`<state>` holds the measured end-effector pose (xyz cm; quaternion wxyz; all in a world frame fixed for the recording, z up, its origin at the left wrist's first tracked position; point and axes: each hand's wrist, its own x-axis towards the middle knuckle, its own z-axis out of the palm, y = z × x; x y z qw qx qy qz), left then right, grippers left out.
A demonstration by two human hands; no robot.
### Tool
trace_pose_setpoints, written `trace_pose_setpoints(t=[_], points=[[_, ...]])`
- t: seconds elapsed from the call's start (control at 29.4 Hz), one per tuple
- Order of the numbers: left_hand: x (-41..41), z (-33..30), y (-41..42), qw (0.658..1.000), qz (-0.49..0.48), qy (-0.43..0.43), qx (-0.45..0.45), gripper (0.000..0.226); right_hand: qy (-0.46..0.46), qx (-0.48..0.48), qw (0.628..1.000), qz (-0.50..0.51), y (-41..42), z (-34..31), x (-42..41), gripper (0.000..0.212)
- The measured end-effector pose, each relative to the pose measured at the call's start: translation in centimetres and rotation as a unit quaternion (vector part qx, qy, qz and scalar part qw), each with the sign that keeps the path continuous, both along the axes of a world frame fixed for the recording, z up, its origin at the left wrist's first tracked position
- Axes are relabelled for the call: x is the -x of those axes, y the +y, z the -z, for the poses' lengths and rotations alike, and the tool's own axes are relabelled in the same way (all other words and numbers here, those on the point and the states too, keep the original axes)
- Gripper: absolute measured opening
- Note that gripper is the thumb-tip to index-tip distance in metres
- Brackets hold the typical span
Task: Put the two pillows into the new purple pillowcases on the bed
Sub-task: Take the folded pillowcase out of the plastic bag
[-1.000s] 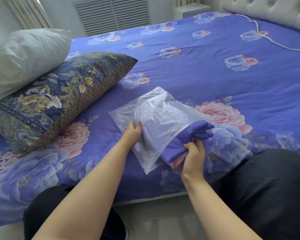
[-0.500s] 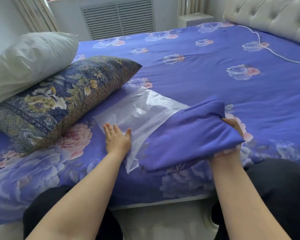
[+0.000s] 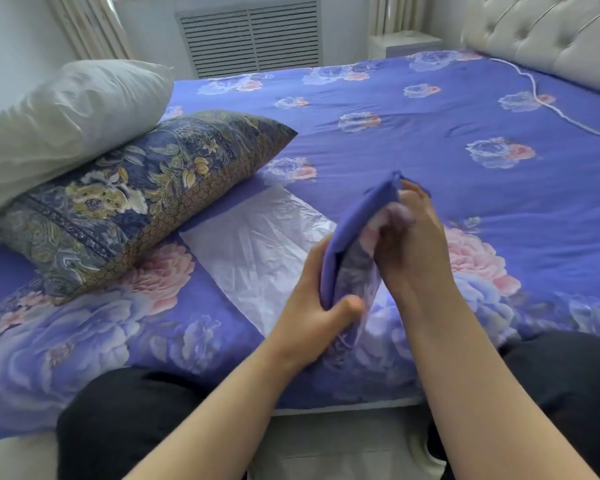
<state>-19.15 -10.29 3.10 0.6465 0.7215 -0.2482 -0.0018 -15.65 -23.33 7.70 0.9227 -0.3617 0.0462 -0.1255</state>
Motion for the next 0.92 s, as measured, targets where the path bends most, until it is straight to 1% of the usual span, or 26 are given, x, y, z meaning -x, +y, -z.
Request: trace_pose_setpoints(t=[0.03, 0.07, 0.1, 0.14, 0.17, 0.2, 0.24, 0.27, 0.31, 0.34, 0.37, 0.41, 0.44, 0.48, 0.51, 0.54, 0.58, 0.61, 0.65, 0.68, 0.71, 0.75, 0.78, 0.85, 0.92], points=[[0.5, 0.5, -0.2, 1.000, -0.014, -0.008, 0.006, 0.059, -0.021, 0.026, 0.999, -0.023, 0.5, -0.3, -0.3, 0.015], [0.4, 0.7, -0.1, 0.999, -0.044, 0.018, 0.023, 0.056, -0.043, 0.065, 0.996, -0.046, 1.0, -0.9, -0.3, 0.018], [-0.2, 0.9, 0.4, 0.993, -0.071, 0.067, 0.071, 0.046, -0.077, 0.108, 0.990, -0.054, 1.3, -1.0, -0.3, 0.020], [-0.7, 0.4, 0.7, 0.979, -0.093, 0.120, 0.136, 0.034, -0.111, 0.169, 0.979, -0.032, 1.4, -1.2, 0.0, 0.021], [-1.4, 0.1, 0.9, 0.963, -0.099, 0.162, 0.190, 0.027, -0.145, 0.248, 0.958, 0.022, 1.2, -1.0, -0.1, 0.022], [-2.1, -0.5, 1.3, 0.951, -0.104, 0.179, 0.230, 0.025, -0.154, 0.347, 0.920, 0.101, 0.9, -0.7, -0.4, 0.022], [-2.7, -0.9, 1.7, 0.945, -0.109, 0.182, 0.248, 0.025, -0.145, 0.429, 0.873, 0.178, 0.4, 0.0, -1.1, 0.023], [-3.4, -1.4, 2.1, 0.943, -0.113, 0.175, 0.260, 0.025, -0.122, 0.483, 0.842, 0.209, -0.2, 0.9, -2.2, 0.031], [-4.1, -1.9, 2.5, 0.943, -0.116, 0.162, 0.268, 0.025, -0.090, 0.510, 0.834, 0.188, -0.5, 1.5, -3.2, 0.042], [-5.0, -2.5, 3.0, 0.942, -0.124, 0.149, 0.274, 0.025, -0.053, 0.510, 0.848, 0.133, -0.6, 1.9, -3.9, 0.053], [-6.1, -2.9, 3.6, 0.938, -0.136, 0.140, 0.287, 0.027, -0.022, 0.499, 0.863, 0.079, -0.6, 2.4, -4.7, 0.060], [-7.4, -3.2, 4.3, 0.931, -0.153, 0.143, 0.298, 0.027, -0.008, 0.497, 0.866, 0.047, -0.5, 2.8, -5.5, 0.062], [-9.1, -2.8, 5.1, 0.921, -0.171, 0.160, 0.312, 0.024, -0.006, 0.514, 0.857, 0.036, -0.2, 3.2, -6.4, 0.063], [-10.6, -2.2, 6.0, 0.907, -0.187, 0.196, 0.323, 0.020, -0.008, 0.541, 0.840, 0.031, 0.1, 3.5, -7.3, 0.064], [-12.1, -0.9, 7.0, 0.891, -0.204, 0.245, 0.324, 0.017, -0.004, 0.581, 0.813, 0.023, 0.5, 3.8, -8.2, 0.064], [-13.2, 0.5, 7.8, 0.877, -0.219, 0.301, 0.304, 0.019, 0.015, 0.631, 0.775, 0.003, 0.9, 4.2, -9.1, 0.064], [-13.9, 2.1, 8.2, 0.867, -0.236, 0.357, 0.257, 0.032, 0.044, 0.679, 0.732, -0.032, 1.3, 4.7, -10.0, 0.066], [-13.8, 3.9, 8.5, 0.862, -0.264, 0.398, 0.170, 0.054, 0.075, 0.716, 0.689, -0.079, 1.7, 5.5, -10.7, 0.068], [-13.5, 5.5, 8.7, 0.851, -0.292, 0.427, 0.093, 0.075, 0.100, 0.739, 0.654, -0.128, 2.1, 6.3, -11.3, 0.069], [-13.3, 6.7, 9.0, 0.841, -0.340, 0.421, 0.005, 0.087, 0.118, 0.748, 0.630, -0.173, 2.5, 7.3, -11.8, 0.070], [-13.2, 7.6, 9.2, 0.837, -0.371, 0.395, -0.076, 0.089, 0.131, 0.753, 0.612, -0.206, 2.8, 8.3, -12.2, 0.071], [-13.0, 8.1, 9.3, 0.832, -0.391, 0.368, -0.141, 0.085, 0.140, 0.761, 0.593, -0.222, 3.1, 9.3, -12.5, 0.072], [-12.9, 8.3, 9.4, 0.831, -0.399, 0.347, -0.176, 0.078, 0.151, 0.771, 0.578, -0.222, 3.3, 10.2, -12.8, 0.073], [-13.0, 8.1, 9.6, 0.830, -0.402, 0.327, -0.204, 0.069, 0.173, 0.788, 0.563, -0.181, 3.6, 11.2, -13.2, 0.074], [-13.4, 7.9, 9.7, 0.834, -0.382, 0.311, -0.249, 0.071, 0.176, 0.799, 0.554, -0.153, 3.9, 11.5, -13.4, 0.070]])
